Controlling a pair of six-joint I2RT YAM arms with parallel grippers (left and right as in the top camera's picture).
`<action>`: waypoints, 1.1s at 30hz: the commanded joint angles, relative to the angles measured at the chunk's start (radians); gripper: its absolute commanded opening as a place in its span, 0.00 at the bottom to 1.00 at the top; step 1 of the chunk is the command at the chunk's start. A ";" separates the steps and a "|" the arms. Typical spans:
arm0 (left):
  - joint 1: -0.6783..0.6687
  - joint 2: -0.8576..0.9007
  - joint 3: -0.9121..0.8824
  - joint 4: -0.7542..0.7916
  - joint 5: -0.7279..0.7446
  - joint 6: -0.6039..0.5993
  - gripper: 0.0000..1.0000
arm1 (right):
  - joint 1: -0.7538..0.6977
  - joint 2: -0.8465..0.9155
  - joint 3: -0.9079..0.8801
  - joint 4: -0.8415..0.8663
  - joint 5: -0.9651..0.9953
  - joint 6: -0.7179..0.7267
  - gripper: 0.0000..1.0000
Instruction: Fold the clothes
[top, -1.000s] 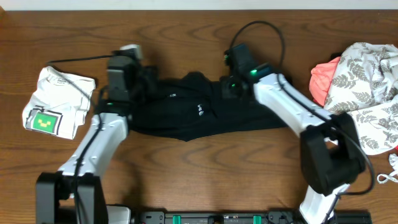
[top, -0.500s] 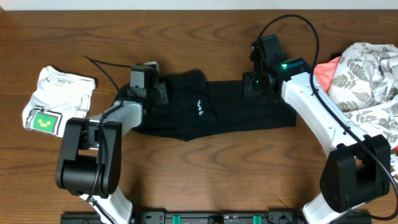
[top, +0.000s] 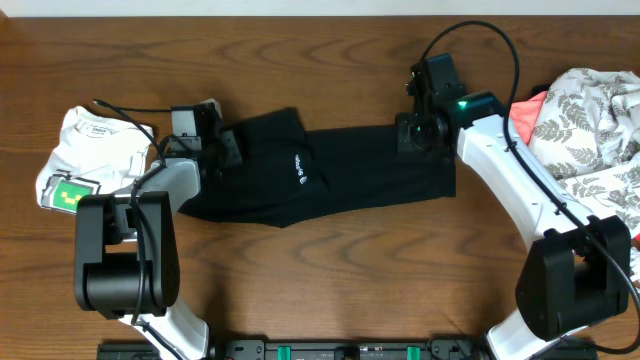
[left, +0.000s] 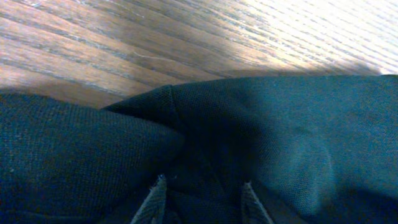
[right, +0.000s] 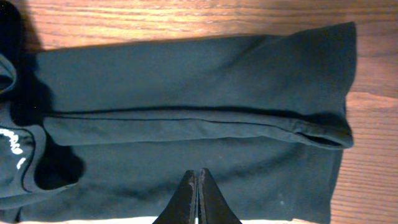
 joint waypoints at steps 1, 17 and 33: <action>0.009 0.032 -0.039 -0.007 0.028 -0.013 0.42 | -0.008 0.002 -0.002 0.000 0.011 -0.015 0.02; -0.058 -0.299 -0.035 -0.045 0.036 0.085 0.50 | -0.006 0.033 -0.003 0.012 0.009 -0.015 0.03; -0.222 -0.175 -0.036 -0.186 -0.028 0.317 0.51 | -0.006 0.045 -0.003 0.014 -0.019 -0.015 0.03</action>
